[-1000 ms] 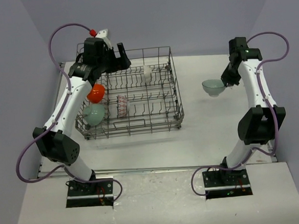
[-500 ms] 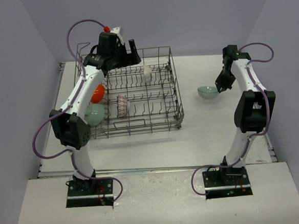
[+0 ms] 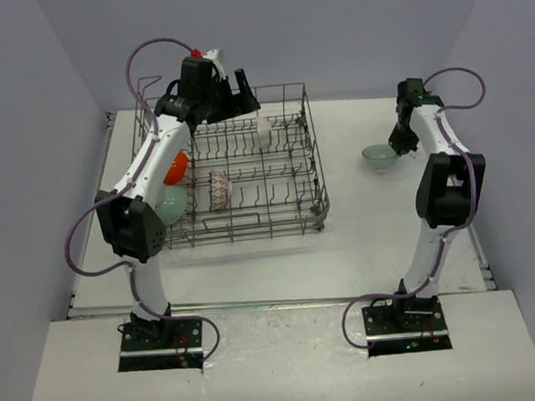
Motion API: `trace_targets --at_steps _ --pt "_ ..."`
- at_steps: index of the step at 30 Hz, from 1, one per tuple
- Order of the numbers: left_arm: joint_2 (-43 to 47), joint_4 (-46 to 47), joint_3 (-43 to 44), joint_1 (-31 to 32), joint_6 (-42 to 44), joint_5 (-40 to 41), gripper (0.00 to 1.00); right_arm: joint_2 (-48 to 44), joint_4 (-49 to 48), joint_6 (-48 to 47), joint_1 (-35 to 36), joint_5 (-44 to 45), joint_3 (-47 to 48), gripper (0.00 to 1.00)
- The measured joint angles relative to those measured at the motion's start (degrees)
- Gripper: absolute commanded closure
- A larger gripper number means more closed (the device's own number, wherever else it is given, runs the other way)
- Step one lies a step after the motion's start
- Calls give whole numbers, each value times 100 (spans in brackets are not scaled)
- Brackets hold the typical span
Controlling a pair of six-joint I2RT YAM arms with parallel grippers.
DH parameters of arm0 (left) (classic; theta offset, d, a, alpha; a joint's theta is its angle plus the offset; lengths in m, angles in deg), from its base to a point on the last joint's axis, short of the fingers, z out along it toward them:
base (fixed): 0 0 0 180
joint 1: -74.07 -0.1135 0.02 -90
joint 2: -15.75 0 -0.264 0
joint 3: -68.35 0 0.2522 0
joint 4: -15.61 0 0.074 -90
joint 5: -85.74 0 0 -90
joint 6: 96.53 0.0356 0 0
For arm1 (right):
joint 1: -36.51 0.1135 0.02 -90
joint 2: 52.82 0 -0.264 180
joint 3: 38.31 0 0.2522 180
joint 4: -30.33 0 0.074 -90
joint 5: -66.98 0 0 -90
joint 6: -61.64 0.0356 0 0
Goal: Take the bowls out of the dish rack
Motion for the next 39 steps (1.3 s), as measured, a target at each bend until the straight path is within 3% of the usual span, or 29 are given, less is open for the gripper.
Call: trace_targets --at_steps 12,19,23,24,26,30,31,39 --pt "-72 0 -4 0 -225 -289 1 -4 -535 -221 -17 120 -616 98" --pt "-249 -114 68 -7 -398 -437 2 -236 -669 -140 -22 111 -1056 83" --pt "-396 -164 74 -63 -645 -608 2 -356 -664 -140 -22 109 -1390 79" --pt "-422 -168 74 -90 -708 -649 2 -404 -667 -138 -22 107 -1471 72" --pt "-466 -166 74 -173 -861 -756 2 -520 -669 -142 -17 107 -1617 68" --pt "-573 -17 74 -348 -1145 -1012 5 -780 -710 -125 24 96 -1847 38" --pt "-621 46 74 -391 -1209 -1093 10 -872 -708 -131 48 90 -1899 37" --pt "-1545 527 466 -527 -1445 -1609 25 -1768 -656 -142 625 66 -1867 35"
